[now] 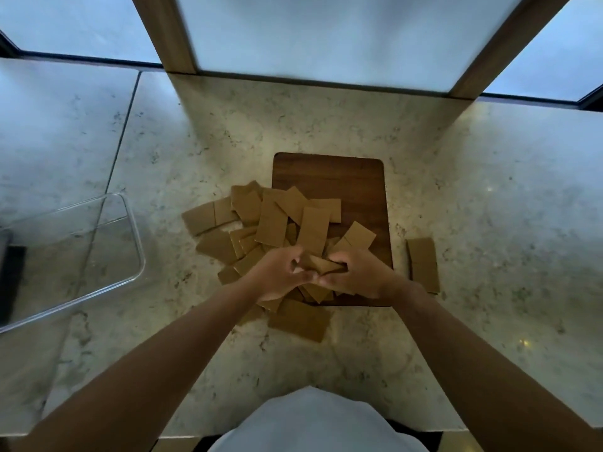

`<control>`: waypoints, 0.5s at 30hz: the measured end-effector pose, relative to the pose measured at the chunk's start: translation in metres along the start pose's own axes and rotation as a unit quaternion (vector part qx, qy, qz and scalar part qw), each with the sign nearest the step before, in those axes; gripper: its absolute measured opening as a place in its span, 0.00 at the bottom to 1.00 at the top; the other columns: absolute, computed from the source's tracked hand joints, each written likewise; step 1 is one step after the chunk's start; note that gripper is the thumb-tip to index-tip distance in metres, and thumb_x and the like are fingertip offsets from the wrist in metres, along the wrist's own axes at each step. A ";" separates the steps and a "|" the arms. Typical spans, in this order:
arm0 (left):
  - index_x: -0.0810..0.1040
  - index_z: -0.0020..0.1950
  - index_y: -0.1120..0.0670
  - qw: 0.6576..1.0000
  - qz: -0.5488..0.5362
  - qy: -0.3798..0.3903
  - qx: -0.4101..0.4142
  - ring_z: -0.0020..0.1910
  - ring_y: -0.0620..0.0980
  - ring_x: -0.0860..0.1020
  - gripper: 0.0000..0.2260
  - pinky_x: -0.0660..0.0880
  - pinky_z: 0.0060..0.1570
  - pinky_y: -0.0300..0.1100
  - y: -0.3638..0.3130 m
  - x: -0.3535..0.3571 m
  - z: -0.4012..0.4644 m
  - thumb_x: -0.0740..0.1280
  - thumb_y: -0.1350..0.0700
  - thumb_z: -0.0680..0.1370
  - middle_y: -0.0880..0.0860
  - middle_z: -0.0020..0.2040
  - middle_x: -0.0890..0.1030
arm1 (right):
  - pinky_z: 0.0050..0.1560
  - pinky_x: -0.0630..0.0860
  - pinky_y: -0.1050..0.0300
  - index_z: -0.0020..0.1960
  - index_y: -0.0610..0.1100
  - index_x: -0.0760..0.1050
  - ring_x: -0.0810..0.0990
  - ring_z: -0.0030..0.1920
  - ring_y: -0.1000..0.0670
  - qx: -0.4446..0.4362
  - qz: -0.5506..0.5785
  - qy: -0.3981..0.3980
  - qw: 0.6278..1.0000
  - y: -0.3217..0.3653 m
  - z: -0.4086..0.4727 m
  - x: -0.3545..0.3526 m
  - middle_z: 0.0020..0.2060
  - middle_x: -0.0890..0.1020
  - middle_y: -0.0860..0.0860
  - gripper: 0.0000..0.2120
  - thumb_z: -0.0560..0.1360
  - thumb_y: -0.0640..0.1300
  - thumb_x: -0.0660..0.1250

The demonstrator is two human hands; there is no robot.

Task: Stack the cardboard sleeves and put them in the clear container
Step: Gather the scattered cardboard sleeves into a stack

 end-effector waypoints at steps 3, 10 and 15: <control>0.82 0.53 0.54 0.993 -0.112 -0.007 -0.035 0.42 0.48 0.86 0.03 0.84 0.45 0.46 0.006 0.004 -0.004 0.70 0.57 0.81 0.53 0.45 0.87 | 0.43 0.76 0.61 0.50 0.50 0.79 0.80 0.45 0.57 0.060 0.093 -0.122 0.986 -0.011 0.002 -0.003 0.46 0.83 0.54 0.11 0.71 0.51 0.77; 0.81 0.59 0.61 0.947 -0.260 0.140 -0.123 0.51 0.53 0.87 0.10 0.83 0.55 0.48 0.009 0.013 -0.007 0.70 0.65 0.79 0.58 0.56 0.86 | 0.47 0.80 0.62 0.53 0.51 0.80 0.82 0.51 0.54 0.073 0.248 -0.151 0.954 -0.014 0.004 0.010 0.49 0.84 0.53 0.12 0.72 0.44 0.78; 0.83 0.57 0.60 0.932 -0.321 0.081 -0.146 0.46 0.56 0.84 0.09 0.81 0.48 0.48 -0.012 0.005 0.010 0.66 0.56 0.83 0.59 0.49 0.87 | 0.46 0.77 0.62 0.56 0.47 0.79 0.82 0.51 0.53 0.148 0.199 -0.276 0.929 -0.018 0.015 -0.004 0.50 0.84 0.52 0.13 0.76 0.53 0.71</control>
Point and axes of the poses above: each hand's wrist, its own z-axis towards the middle knuckle, its own x-axis out of the palm, y = z × x, the point moved 3 cm from there along z, towards the middle knuckle
